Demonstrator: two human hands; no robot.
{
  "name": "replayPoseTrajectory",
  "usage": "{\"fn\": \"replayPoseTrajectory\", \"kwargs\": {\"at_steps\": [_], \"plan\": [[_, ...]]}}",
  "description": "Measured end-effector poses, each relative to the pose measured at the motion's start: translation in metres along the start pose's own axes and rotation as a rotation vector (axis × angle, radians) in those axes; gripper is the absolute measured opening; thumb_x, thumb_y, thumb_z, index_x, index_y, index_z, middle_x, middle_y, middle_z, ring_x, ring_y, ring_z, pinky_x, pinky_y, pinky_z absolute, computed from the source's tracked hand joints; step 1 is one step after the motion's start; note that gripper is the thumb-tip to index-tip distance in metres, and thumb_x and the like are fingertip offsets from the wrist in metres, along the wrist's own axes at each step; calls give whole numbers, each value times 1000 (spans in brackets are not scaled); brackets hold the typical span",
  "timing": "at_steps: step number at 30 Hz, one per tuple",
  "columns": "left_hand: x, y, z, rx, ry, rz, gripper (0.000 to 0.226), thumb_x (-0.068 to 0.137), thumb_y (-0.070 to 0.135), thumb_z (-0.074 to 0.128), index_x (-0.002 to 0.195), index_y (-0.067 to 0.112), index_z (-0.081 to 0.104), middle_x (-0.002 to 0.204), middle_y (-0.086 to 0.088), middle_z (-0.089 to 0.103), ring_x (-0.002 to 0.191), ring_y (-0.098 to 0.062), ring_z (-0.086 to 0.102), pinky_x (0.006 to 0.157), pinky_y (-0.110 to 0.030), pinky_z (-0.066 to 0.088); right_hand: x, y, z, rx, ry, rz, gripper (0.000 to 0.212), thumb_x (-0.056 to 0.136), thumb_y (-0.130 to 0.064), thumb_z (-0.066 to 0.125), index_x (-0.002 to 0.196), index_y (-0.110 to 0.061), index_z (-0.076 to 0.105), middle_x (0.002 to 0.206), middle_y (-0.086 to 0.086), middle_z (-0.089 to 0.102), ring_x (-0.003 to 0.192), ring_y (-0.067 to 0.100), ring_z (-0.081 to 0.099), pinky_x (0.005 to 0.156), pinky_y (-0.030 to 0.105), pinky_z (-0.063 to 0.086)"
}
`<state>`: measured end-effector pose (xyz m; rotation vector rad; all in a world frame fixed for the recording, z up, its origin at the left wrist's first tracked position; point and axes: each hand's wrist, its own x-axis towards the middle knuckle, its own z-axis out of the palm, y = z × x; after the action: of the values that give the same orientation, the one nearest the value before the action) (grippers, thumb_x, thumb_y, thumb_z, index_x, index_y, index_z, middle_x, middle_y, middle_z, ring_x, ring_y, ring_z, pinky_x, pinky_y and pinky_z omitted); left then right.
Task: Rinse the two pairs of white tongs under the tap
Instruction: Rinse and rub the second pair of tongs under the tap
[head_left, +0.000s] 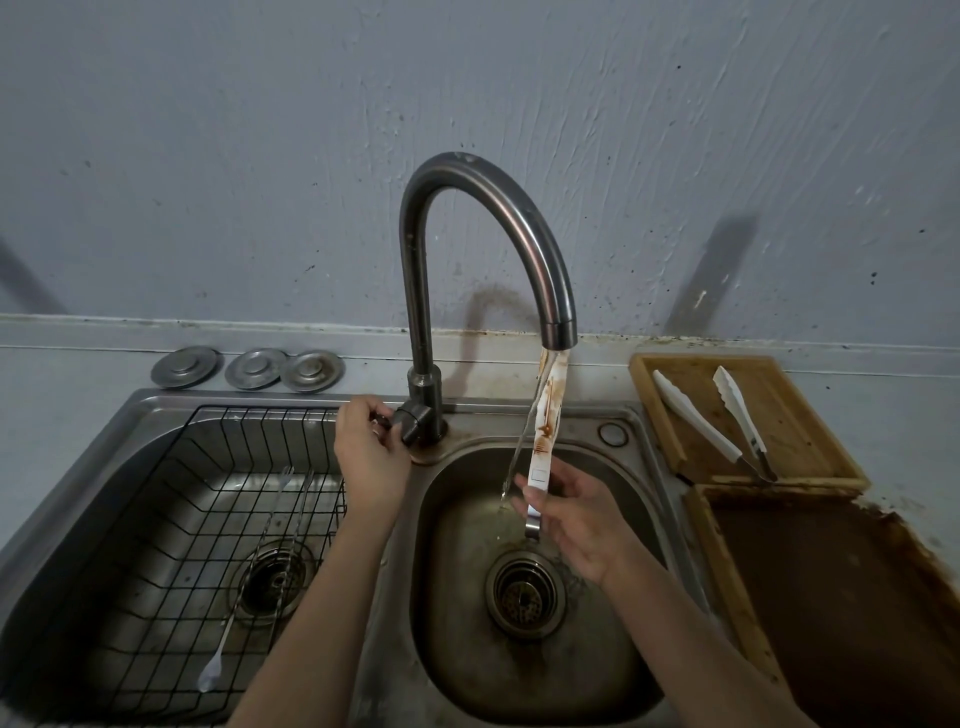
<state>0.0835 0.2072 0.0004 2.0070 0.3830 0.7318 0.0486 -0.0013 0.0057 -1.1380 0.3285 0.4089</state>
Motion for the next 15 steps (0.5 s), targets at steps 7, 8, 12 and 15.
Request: {"fn": "replayPoseTrajectory", "kwargs": {"at_steps": [7, 8, 12, 15], "plan": [[-29, 25, -10, -28, 36, 40, 50, 77, -2, 67, 122, 7, 49, 135, -15, 37, 127, -21, 38, 110, -17, 26, 9, 9, 3, -27, -5, 3, 48, 79, 11, 63, 124, -5, 56, 103, 11, 65, 89, 23, 65, 83, 37, 55], [-37, 31, -10, -35, 61, 79, 46, 78, -2, 66, 120, 6, 51, 135, -15, 38, 127, -22, 36, 107, -7, 21, 12, 11, 6, -9, -2, 8, 45, 79, 11, 64, 121, -5, 58, 102, 11, 64, 87, 22, 65, 82, 36, 55], [-57, 37, 0, -111, -221, 106, 26, 85, 1, 59, 106, 17, 60, 113, -3, 57, 105, -12, 54, 90, -1, 37, 24, 13, 23, 54, 14, -17, 40, 76, 18, 62, 111, -2, 60, 87, 10, 61, 78, 20, 63, 77, 33, 55], [-67, 35, 7, -163, -600, -107, 18, 91, 8, 53, 95, 23, 62, 97, 4, 66, 92, -11, 62, 83, -15, 49, 25, 13, 32, 57, -2, -65, 34, 75, 23, 56, 94, -4, 63, 85, 15, 61, 88, 32, 60, 81, 40, 52]]}}
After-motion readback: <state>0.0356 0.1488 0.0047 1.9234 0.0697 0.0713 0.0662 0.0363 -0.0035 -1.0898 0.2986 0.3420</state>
